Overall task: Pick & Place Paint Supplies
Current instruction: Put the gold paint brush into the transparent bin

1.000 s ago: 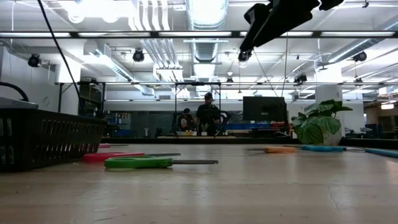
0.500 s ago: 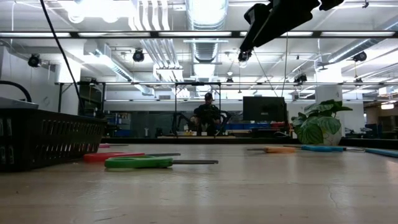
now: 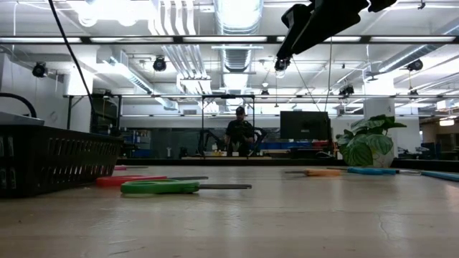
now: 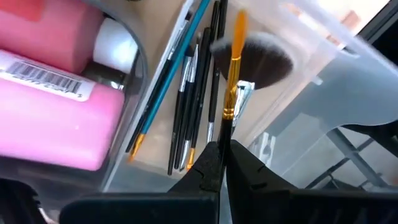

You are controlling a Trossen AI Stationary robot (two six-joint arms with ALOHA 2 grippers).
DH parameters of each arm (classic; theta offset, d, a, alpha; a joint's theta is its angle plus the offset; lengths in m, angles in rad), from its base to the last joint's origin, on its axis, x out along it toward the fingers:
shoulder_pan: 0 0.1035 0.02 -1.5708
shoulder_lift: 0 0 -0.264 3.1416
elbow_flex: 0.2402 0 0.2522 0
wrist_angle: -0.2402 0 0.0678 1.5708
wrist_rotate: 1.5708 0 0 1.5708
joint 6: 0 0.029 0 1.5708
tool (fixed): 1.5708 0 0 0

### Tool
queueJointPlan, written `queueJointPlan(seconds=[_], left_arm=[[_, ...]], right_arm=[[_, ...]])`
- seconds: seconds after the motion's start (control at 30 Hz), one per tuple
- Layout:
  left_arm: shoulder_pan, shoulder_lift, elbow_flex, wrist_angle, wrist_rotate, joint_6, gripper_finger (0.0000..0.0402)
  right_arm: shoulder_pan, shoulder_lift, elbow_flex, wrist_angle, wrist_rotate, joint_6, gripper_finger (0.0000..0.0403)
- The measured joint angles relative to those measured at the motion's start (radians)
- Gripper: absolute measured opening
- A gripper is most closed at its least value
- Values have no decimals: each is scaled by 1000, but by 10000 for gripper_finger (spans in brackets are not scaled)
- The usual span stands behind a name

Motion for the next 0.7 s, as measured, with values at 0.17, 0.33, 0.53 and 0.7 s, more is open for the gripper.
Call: queueJointPlan(seconds=[0.17, 0.33, 0.53, 0.7], left_arm=[[-1, 0, -52, 73, 39, -4, 1], [-4, 0, -63, 81, 35, -7, 1], [-13, 0, -63, 80, -12, -10, 1], [-13, 0, -63, 80, -35, -10, 1]], right_arm=[[0, 0, 0, 0, 0, 0, 239], [0, 0, 0, 0, 0, 0, 239], [0, 0, 0, 0, 0, 0, 239], [0, 0, 0, 0, 0, 0, 239]])
